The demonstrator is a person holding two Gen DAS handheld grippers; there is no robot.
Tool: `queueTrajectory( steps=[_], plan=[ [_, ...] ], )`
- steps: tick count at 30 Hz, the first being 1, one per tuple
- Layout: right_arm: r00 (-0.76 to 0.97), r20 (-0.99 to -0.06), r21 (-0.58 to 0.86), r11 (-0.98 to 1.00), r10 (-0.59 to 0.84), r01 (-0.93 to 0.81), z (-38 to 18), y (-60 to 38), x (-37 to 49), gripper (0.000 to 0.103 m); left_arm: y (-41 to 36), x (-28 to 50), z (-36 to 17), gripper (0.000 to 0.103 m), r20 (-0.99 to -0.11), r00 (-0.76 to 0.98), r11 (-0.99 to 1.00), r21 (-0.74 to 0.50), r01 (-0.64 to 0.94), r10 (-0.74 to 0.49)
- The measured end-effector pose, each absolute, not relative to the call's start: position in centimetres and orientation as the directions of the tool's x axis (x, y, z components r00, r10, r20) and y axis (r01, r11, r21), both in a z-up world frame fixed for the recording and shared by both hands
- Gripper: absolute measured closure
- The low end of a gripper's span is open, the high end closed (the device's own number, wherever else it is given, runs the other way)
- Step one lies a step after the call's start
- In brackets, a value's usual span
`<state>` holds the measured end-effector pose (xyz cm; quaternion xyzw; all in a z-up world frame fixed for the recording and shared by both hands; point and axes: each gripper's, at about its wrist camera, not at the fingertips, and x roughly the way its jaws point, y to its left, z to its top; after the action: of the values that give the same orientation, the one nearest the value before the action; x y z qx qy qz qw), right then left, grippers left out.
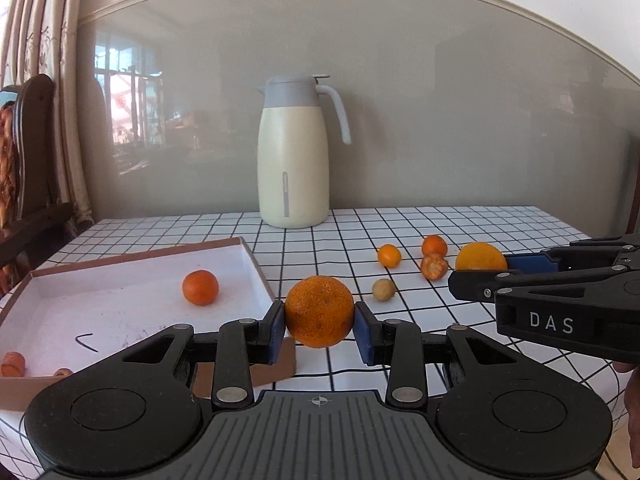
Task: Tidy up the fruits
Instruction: 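Lift both held oranges and carry them over the white tray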
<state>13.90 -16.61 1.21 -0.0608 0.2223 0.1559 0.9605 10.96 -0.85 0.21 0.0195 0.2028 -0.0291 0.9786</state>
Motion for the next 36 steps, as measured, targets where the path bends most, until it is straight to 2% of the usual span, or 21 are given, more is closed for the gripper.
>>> queueTrajectory(
  steps=[20, 36],
  plan=[
    [0.819, -0.405, -0.05, 0.884, 0.407, -0.464, 1.9, -8.8, 13.3, 0.079, 7.7, 9.5, 0.7, 0.066, -0.367, 0.924, 0.994, 0.01, -0.112, 0.108],
    [0.799, -0.388, -0.061, 0.852, 0.459, -0.519, 2.2, -3.5, 14.5, 0.079, 15.7, 8.6, 1.0, 0.066, -0.351, 0.901, 0.965, 0.022, -0.263, 0.254]
  ],
)
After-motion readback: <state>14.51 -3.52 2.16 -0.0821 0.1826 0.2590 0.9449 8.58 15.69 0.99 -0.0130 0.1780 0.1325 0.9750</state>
